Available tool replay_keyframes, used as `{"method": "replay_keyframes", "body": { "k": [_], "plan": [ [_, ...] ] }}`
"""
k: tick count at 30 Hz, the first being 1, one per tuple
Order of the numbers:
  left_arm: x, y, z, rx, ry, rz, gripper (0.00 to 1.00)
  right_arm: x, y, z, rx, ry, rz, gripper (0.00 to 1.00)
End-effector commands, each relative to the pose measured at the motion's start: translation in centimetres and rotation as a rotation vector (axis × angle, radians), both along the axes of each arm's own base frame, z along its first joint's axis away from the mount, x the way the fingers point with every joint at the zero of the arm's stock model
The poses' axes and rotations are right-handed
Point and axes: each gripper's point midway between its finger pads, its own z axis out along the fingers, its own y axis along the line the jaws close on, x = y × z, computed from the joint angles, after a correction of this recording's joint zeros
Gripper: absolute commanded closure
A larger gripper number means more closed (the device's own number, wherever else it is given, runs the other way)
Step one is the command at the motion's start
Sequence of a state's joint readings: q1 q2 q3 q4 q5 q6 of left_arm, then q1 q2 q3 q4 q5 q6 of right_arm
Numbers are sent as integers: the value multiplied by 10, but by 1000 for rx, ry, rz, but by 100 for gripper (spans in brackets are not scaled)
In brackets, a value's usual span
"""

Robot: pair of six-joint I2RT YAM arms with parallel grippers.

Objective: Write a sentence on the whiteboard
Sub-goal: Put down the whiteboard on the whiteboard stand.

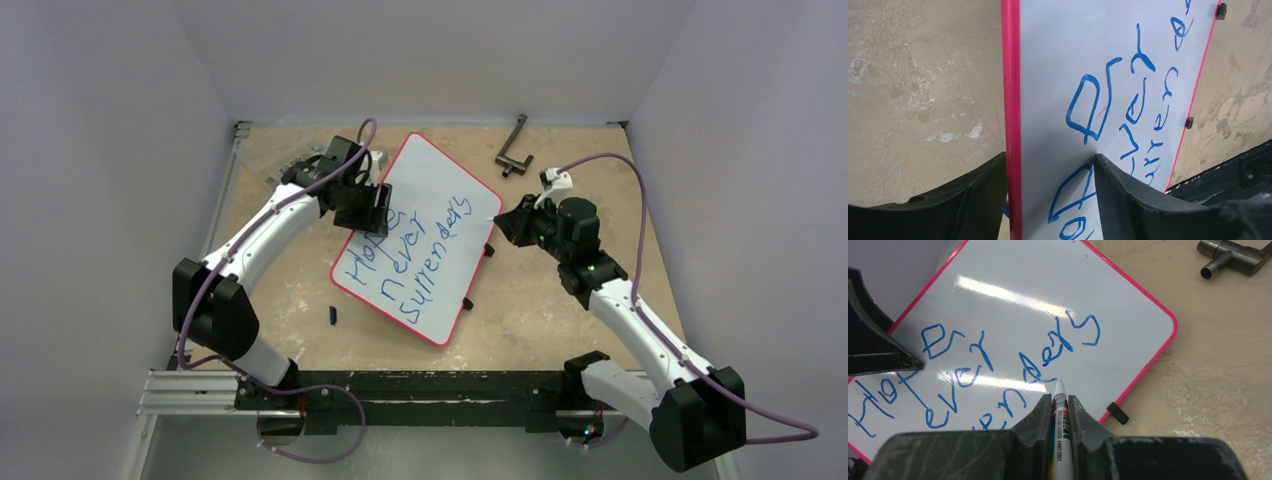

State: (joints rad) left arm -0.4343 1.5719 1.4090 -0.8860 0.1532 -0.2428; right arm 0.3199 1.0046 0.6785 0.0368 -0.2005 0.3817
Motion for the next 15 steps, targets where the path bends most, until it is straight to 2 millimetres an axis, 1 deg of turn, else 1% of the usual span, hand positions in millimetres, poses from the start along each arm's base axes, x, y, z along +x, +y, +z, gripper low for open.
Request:
{"method": "replay_keyframes", "body": {
  "k": [1,6,15],
  "plan": [
    [-2,4,6,15,-34,-6,38,1,-1,14,17,-46,-12,100],
    [-3,2,17,-16,-67,-5,30,1,-2,16,13,-48,-14,100],
    [-4,3,42,-62,-151,12,19,-1,-4,28,8,-62,-17,100]
  ]
}}
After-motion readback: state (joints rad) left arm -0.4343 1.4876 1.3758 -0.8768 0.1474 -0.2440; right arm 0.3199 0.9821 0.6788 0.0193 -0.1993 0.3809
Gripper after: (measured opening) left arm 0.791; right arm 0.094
